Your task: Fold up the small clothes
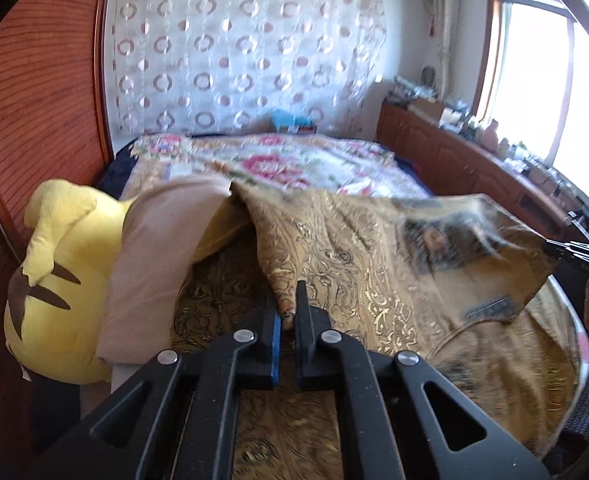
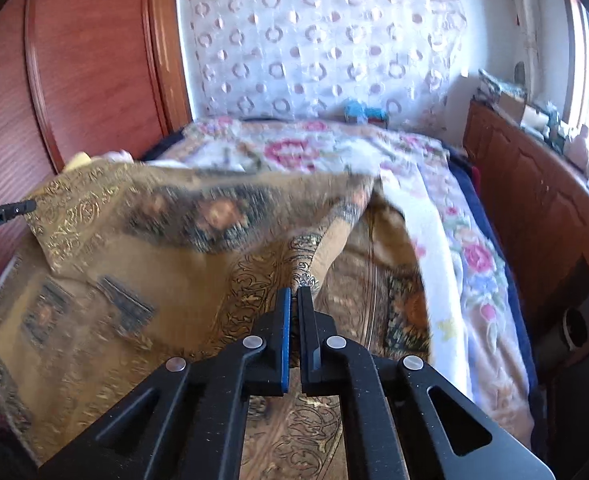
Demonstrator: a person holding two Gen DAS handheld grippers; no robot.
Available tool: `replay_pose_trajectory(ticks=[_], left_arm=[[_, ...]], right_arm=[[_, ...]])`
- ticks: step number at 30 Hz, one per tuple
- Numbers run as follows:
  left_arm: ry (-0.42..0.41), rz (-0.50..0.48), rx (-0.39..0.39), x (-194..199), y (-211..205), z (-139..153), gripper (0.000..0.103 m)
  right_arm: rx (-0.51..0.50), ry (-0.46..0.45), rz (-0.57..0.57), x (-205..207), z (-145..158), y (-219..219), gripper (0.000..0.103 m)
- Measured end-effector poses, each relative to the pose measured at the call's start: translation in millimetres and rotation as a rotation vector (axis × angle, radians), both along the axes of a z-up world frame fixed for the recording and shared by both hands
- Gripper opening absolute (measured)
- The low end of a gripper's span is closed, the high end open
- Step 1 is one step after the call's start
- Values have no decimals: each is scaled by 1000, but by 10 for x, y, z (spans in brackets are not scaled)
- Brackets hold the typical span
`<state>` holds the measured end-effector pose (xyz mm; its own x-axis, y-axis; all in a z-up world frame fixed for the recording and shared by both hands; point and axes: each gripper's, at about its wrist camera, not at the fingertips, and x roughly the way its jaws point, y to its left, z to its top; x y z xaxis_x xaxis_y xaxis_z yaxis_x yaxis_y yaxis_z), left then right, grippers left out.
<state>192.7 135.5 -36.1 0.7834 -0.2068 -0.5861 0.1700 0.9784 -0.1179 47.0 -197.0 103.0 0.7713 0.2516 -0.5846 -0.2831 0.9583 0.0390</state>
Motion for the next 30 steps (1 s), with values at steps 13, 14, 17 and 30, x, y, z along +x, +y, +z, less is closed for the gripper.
replay_pose_trajectory(ticks=[13,14,17,30], left_arm=[[-77,-13,-59,-1153,55,144,5],[-78,-14,-64,-1207,50,139,5],[-74,-17,-71,-1378,4,120,5],[87,36,-30,-1612,-66,-416,5]], right_arm=[[38,-47,53,-843,85,-355,3],[41,-49,51,-891,90,-390,3],[50,-51,50,-1041,101,-453,3],[7,80,26,-1095,-288,-427,3]])
